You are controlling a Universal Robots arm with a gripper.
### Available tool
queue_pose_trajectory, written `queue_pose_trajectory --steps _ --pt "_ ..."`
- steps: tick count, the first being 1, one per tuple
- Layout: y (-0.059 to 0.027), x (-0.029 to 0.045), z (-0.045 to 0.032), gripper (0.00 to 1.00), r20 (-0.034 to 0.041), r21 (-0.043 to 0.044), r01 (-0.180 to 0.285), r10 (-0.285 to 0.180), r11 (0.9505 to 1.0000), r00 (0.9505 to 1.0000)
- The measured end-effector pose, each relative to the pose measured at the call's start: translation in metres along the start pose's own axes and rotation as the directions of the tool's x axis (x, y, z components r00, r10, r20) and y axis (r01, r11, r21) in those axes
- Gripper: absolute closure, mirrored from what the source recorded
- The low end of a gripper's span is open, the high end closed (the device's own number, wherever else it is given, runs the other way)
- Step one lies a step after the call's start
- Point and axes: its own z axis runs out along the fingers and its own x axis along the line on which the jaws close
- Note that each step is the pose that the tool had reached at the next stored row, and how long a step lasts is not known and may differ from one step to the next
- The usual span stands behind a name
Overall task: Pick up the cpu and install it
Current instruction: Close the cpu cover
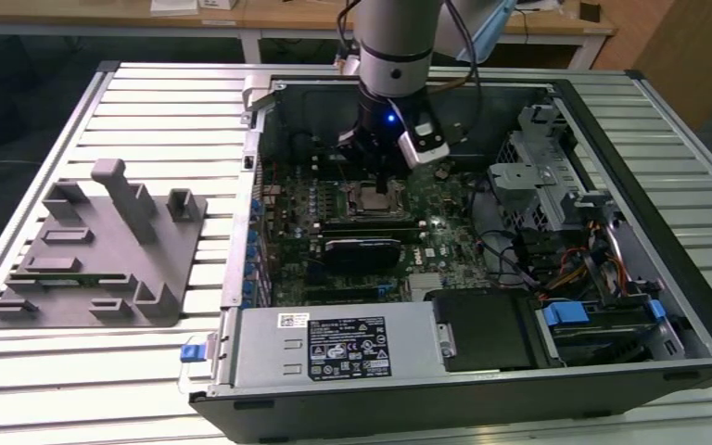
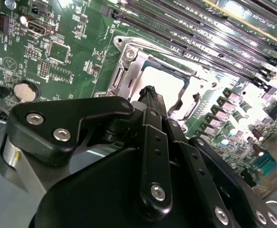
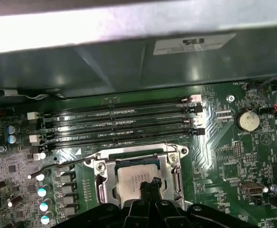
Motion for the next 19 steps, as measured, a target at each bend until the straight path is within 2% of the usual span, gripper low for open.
queue_pose_trajectory --steps 14,19 --pt "-0.0032 0.0208 0.0032 0.89 0.0 0.0001 0.0 0.0 1.0 1.0" --pt "-0.0034 0.0218 0.0034 0.89 0.0 0.0001 0.0 0.0 1.0 1.0"
